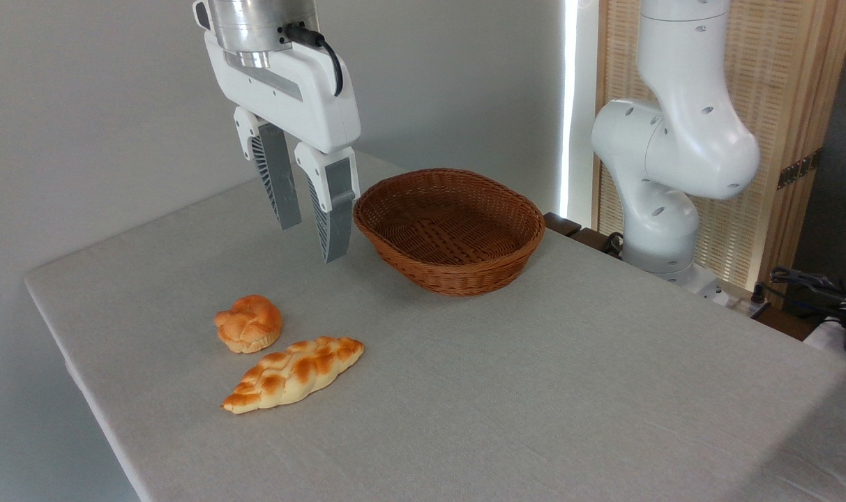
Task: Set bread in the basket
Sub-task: 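Lower the open gripper down onto the small round bread roll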
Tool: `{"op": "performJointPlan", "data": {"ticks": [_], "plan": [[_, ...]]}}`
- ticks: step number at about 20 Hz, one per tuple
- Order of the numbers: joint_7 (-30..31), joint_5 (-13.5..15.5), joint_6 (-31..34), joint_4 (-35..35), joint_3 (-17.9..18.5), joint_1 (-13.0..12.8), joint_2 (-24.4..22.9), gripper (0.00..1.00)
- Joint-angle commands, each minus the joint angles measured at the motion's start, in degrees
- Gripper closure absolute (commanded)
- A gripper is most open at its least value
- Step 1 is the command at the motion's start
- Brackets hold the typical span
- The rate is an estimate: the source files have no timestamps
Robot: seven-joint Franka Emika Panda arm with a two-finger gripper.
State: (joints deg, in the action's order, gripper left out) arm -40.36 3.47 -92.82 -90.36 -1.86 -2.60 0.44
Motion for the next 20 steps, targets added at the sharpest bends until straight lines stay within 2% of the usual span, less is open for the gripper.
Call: {"op": "performJointPlan", "data": {"ticks": [1,10,12,14,18,20], "plan": [[-0.2,1.0,1.1,-0.5,0.3,0.0,-1.0,0.00],[-0.2,1.0,1.0,-0.6,0.1,0.0,-1.0,0.00],[-0.2,1.8,-0.1,-1.1,-0.4,0.0,-0.9,0.00],[0.2,1.8,-2.7,-2.6,-2.9,0.0,-0.7,0.00],[0.4,1.9,-12.7,-7.4,-4.5,-0.2,-0.3,0.00],[0.5,2.2,-15.7,-9.1,-6.5,-0.3,0.1,0.00]]}}
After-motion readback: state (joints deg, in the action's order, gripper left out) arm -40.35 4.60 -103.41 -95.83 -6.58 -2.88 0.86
